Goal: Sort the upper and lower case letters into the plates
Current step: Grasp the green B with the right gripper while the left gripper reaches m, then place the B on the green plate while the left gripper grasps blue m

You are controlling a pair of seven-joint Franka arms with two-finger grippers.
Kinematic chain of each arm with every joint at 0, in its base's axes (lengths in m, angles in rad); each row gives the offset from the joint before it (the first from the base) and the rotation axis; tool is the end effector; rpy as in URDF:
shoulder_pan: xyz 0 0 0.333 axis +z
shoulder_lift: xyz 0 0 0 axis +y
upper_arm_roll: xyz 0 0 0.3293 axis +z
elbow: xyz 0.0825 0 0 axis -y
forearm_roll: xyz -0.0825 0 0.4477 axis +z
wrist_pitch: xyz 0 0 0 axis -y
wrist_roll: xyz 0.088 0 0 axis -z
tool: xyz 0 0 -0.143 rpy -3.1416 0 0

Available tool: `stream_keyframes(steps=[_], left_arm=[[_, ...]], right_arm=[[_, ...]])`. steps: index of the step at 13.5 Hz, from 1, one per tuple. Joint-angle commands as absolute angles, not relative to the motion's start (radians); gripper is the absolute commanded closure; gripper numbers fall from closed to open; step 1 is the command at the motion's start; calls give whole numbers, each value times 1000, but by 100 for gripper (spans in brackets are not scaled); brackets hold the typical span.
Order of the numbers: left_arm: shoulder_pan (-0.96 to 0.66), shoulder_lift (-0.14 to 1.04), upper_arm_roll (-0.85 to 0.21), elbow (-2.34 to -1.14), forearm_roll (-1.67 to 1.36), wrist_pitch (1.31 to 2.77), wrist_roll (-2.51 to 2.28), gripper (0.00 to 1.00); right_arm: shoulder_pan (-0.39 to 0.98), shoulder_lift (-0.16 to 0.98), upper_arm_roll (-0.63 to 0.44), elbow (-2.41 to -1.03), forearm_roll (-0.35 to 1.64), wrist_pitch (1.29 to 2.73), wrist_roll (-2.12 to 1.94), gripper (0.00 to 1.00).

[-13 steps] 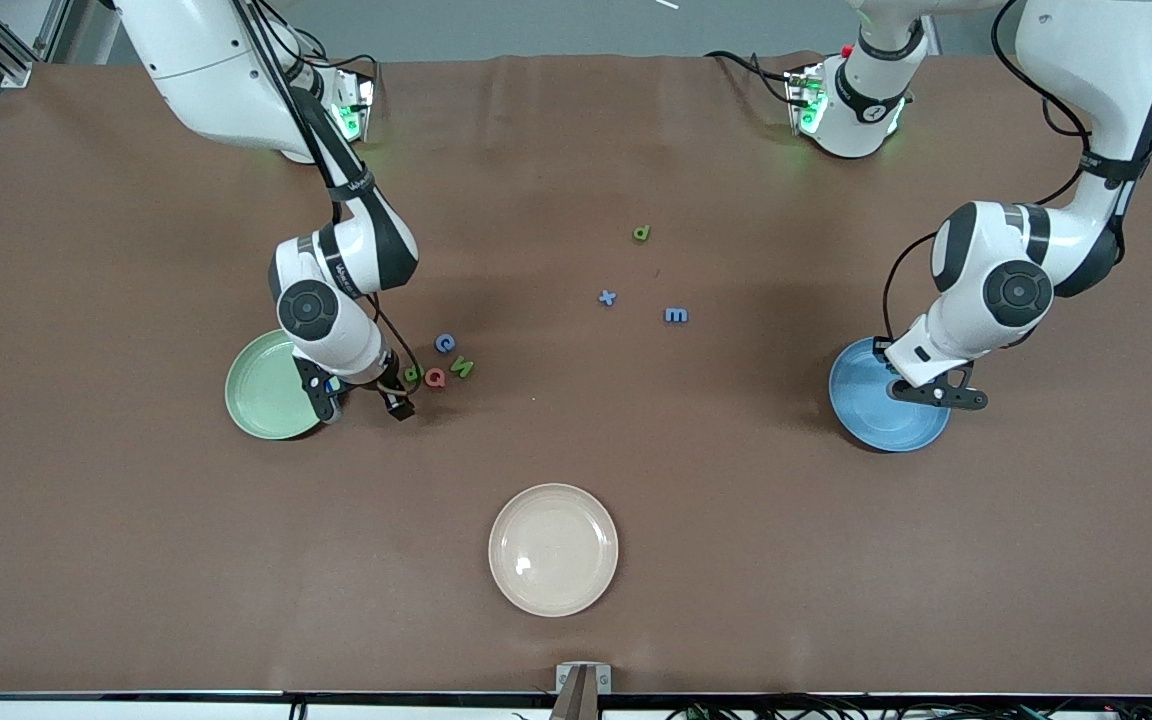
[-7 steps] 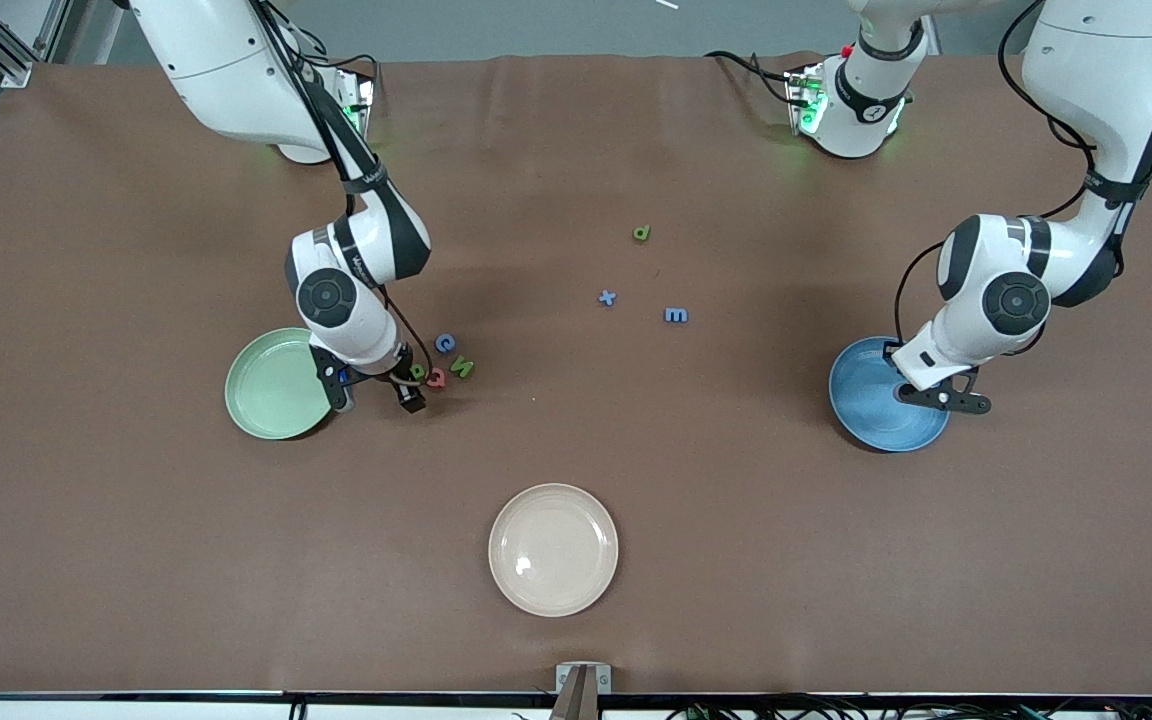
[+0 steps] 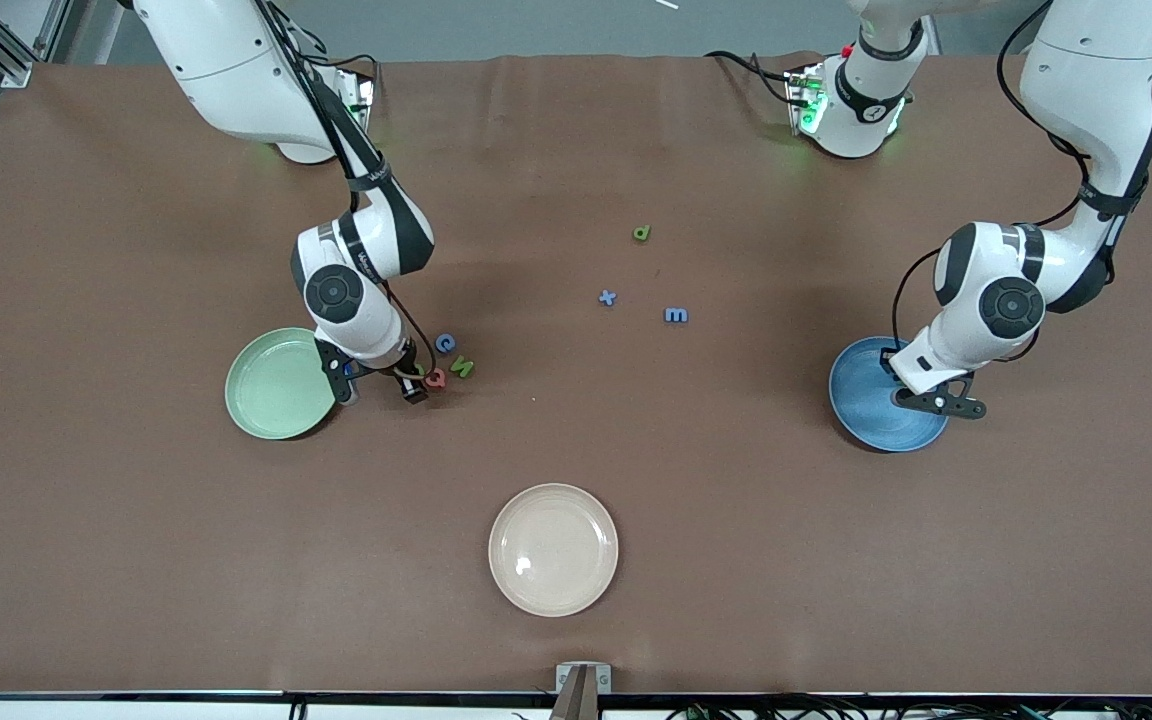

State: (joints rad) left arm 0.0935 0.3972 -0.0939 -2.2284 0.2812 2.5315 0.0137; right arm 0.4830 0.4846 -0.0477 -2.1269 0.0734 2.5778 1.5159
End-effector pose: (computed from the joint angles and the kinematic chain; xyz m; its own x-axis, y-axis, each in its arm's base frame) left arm 0.5710 -0.0016 0.1065 0.9660 -0.2378 -0.1014 -0.2478 -0.9635 -0.1010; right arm 0.5513 0.2544 0.0959 0.4190 -0.9079 -0.0167 -0.9073 -0.4193 0.0321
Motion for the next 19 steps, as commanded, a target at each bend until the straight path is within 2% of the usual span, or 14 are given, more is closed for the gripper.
stream_keyframes(steps=[1, 2, 4, 6, 7, 10, 14, 17, 19], left_arm=[[97, 374, -103, -2223, 298, 2533, 32, 24], [94, 361, -115, -2224, 298, 2530, 22, 1], [97, 324, -167, -2218, 284, 2465, -12, 0], [100, 284, -240, -2203, 279, 2375, -116, 0], [97, 269, -288, -2194, 250, 2341, -182, 0], [97, 242, -431, -2197, 201, 2313, -386, 0], [84, 261, -606, -2195, 201, 2328, -650, 0], [25, 316, -640, -2195, 204, 2411, -790, 0], [-46, 350, -635, -2203, 219, 2468, -906, 0]], right_arm=[[497, 471, -54, -2152, 83, 2594, 1529, 33], [497, 472, -52, -2152, 83, 2594, 1528, 37], [499, 471, -52, -2152, 83, 2592, 1526, 59], [499, 471, -52, -2149, 83, 2585, 1517, 92], [497, 469, -52, -2146, 83, 2580, 1511, 100], [476, 462, -52, -2108, 83, 2516, 1442, 100], [365, 410, -52, -1987, 84, 2258, 1202, 100], [244, 356, -55, -1991, 116, 2179, 915, 100], [190, 331, -58, -2034, 117, 2181, 797, 100]])
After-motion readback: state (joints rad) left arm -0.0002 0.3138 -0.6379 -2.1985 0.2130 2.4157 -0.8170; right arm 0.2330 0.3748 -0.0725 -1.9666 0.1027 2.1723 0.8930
